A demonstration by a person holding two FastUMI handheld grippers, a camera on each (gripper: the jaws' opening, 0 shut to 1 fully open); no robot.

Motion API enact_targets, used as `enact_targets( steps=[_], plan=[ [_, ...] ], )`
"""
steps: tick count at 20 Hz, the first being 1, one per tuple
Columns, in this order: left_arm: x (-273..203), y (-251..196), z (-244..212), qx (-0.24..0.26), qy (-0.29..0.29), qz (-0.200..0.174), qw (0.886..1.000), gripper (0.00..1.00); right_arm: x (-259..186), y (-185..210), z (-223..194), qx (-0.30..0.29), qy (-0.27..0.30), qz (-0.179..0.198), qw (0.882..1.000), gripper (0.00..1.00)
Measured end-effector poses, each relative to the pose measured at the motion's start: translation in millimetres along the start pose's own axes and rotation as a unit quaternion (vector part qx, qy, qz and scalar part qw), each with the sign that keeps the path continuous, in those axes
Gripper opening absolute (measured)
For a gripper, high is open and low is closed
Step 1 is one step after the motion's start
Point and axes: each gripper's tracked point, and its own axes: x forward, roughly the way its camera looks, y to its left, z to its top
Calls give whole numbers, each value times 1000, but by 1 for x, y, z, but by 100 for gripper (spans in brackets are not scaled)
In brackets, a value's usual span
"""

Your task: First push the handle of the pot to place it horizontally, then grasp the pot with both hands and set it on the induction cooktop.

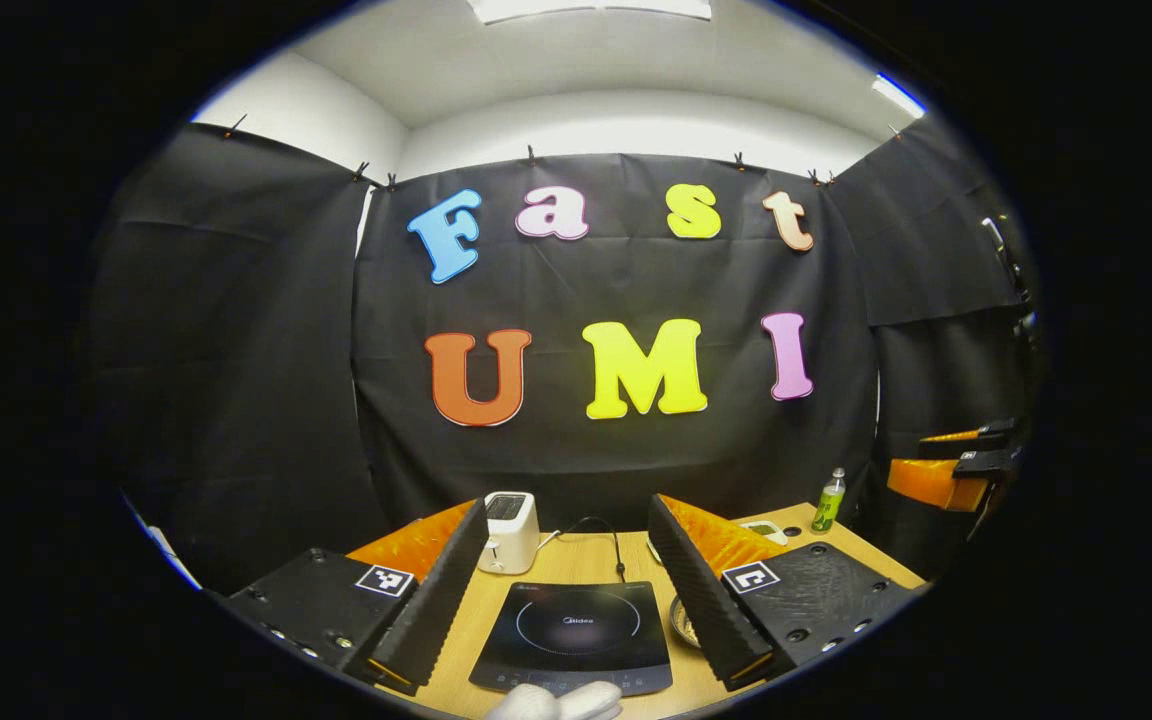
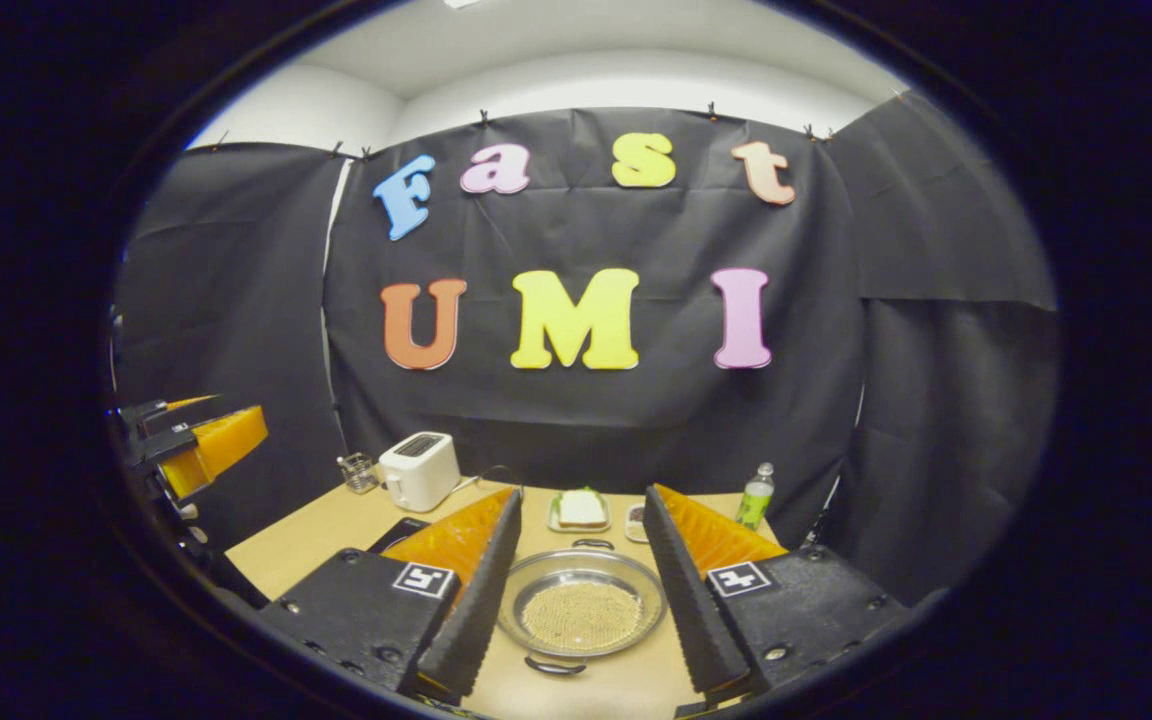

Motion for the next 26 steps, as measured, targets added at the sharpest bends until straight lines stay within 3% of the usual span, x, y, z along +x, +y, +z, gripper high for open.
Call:
enact_targets(
  steps=[1,5,7,8,9,11,14,18,26],
  plan=[
    [0,2,-3,3,2,1,1000,96,4,3,-9,2,14,6,1000,62],
    [-1,10,-9,0,6,14,1000,96,24,29,-53,12,83,56,995,27],
    [-1,12,-13,-8,4,14,1000,96,35,32,-79,14,112,62,992,12],
    [-1,13,-16,-8,7,15,1000,96,41,34,-92,15,130,62,990,13],
    [0,17,-21,-6,12,19,1000,96,44,42,-106,17,148,72,986,0],
    [2,25,-26,-8,16,27,999,96,50,57,-134,15,177,94,980,0],
    [4,32,-32,-10,19,35,999,96,59,63,-180,-14,227,100,969,3],
    [7,45,-39,-15,23,50,998,96,67,80,-236,-8,291,110,950,1],
    [11,58,-49,-11,34,58,998,96,74,74,-306,-27,362,87,928,4]
  ],
)
